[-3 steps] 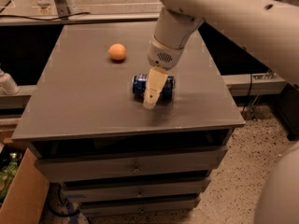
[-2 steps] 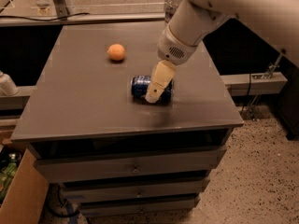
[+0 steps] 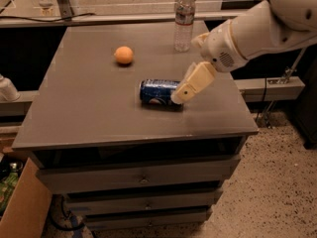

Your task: Knock pepsi can over

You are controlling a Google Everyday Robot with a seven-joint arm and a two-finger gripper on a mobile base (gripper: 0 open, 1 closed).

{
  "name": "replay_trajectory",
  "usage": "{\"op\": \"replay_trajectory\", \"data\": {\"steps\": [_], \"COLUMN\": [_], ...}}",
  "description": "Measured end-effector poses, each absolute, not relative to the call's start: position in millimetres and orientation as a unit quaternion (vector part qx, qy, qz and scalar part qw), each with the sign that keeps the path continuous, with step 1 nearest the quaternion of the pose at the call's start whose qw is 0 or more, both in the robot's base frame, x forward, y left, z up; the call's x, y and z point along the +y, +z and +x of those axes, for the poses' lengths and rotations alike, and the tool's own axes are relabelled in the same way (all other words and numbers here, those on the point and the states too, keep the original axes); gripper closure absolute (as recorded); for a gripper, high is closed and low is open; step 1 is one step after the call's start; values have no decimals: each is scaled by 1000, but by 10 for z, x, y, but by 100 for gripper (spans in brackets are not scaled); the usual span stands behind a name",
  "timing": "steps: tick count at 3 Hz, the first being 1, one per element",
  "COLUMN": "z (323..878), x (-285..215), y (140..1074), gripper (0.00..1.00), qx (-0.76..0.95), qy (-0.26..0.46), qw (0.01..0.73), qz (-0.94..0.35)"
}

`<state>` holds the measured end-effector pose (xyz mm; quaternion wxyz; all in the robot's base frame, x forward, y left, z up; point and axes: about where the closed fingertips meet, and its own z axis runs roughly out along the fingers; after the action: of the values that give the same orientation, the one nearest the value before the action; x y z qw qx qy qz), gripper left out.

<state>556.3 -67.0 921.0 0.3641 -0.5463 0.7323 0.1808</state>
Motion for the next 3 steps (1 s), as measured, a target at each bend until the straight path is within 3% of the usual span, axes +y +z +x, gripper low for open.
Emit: {"op": "replay_trajectory", "data": {"steps": [2, 3], "z": [5546, 5659], "x": [-726, -1040], "y": [9256, 9196], "gripper": [0, 0], "qx": [731, 736], "qy": [190, 179], "qw": [372, 367], "qz": [-539, -540]}}
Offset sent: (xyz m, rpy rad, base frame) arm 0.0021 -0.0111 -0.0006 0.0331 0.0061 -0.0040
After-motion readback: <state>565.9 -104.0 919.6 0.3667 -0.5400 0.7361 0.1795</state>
